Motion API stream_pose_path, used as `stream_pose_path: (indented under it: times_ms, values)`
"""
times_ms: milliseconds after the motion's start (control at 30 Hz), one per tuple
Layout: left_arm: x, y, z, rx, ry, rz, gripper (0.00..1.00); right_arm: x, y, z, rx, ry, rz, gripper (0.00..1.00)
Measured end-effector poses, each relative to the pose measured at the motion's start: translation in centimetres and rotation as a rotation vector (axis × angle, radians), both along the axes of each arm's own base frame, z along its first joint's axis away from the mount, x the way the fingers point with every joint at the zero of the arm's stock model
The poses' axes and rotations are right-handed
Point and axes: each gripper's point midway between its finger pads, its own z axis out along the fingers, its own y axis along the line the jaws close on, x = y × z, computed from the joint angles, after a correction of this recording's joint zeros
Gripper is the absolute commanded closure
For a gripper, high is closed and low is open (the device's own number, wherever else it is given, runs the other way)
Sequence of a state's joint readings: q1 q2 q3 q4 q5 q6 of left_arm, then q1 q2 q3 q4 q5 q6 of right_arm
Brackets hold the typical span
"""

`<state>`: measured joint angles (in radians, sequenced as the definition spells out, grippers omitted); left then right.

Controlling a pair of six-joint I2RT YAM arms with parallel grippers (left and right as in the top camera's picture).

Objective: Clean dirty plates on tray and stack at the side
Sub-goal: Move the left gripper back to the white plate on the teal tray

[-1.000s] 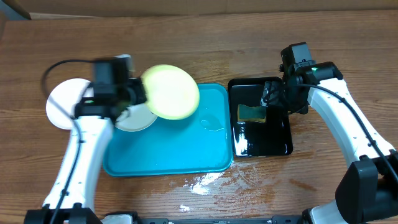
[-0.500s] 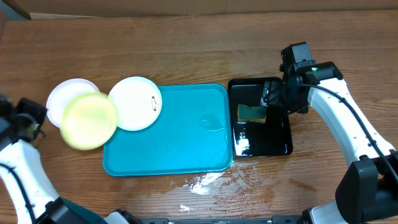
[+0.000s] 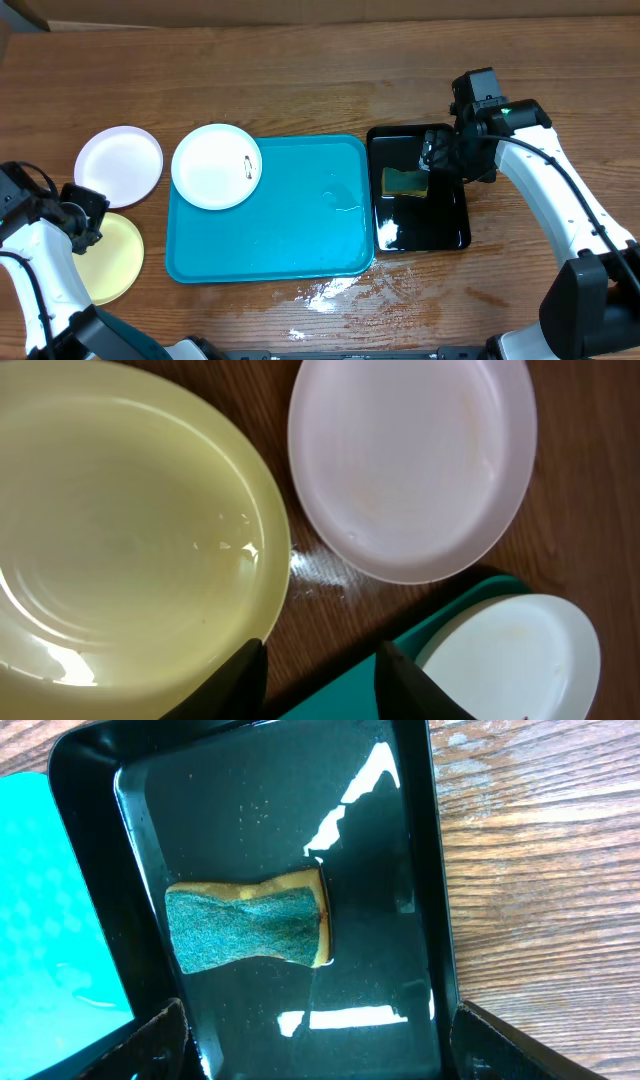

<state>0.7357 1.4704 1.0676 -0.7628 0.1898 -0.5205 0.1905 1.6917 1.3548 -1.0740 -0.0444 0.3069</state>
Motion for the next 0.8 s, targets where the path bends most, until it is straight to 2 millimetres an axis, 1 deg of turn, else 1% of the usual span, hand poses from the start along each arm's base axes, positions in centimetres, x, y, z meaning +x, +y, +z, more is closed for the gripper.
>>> stream_pose_path:
  times_ms: [33, 100, 133, 167, 200, 233, 267, 300, 433, 467, 500, 567, 600, 700, 800]
  values:
    - [-0.1, -0.4, -0.6, -0.023, 0.007, -0.006, 0.62, 0.0, 0.0, 0.0, 0.0, 0.0, 0.0, 0.11]
    - [-0.2, -1.4, -1.9, -0.061, 0.022, -0.035, 0.61, 0.0, 0.0, 0.0, 0.0, 0.0, 0.0, 0.1]
    - [-0.4, -2.0, -2.6, -0.081, 0.037, -0.05, 0.63, 0.0, 0.0, 0.0, 0.0, 0.0, 0.0, 0.1]
    - [-0.6, -2.7, -3.8, -0.102, 0.062, -0.07, 0.7, 0.0, 0.0, 0.0, 0.0, 0.0, 0.0, 0.1]
    - [-0.8, -3.1, -4.4, -0.112, 0.076, -0.08, 0.73, 0.0, 0.0, 0.0, 0.0, 0.0, 0.0, 0.1]
    - [-1.0, -3.4, -5.0, -0.112, 0.091, -0.091, 0.72, 0.0, 0.0, 0.0, 0.0, 0.0, 0.0, 0.1]
    - [-1.1, -3.6, -5.4, -0.113, 0.098, -0.098, 0.67, 0.0, 0.0, 0.0, 0.0, 0.001, 0.0, 0.1]
    - [-1.2, -3.6, -5.8, -0.104, 0.097, -0.102, 0.65, 0.0, 0.0, 0.0, 0.0, 0.0, 0.0, 0.1]
    - [-0.5, -3.3, -6.2, -0.056, 0.082, -0.142, 0.67, 0.0, 0.0, 0.0, 0.0, 0.0, 0.0, 0.1]
    - [-0.3, -3.5, -6.3, -0.048, 0.085, -0.156, 0.67, 0.0, 0.0, 0.0, 0.0, 0.001, 0.0, 0.1]
    - [0.0, -3.7, -6.5, -0.043, 0.09, -0.171, 0.64, 0.0, 0.0, 0.0, 0.0, 0.0, 0.0, 0.1]
    - [0.5, -4.3, -7.2, -0.039, 0.103, -0.211, 0.54, 0.0, 0.0, 0.0, 0.0, 0.001, 0.0, 0.09]
    - [0.9, -4.6, -7.5, -0.038, 0.099, -0.236, 0.51, 0.0, 0.0, 0.0, 0.0, 0.001, 0.0, 0.09]
    - [3.3, -6.9, -7.7, -0.052, 0.034, -0.359, 0.48, 0.2, 0.0, 0.0, 0.002, -0.007, 0.0, 0.09]
    - [5.9, -10.0, -6.7, -0.035, -0.023, -0.498, 0.48, 0.2, 0.1, 0.0, 0.002, -0.01, 0.0, 0.09]
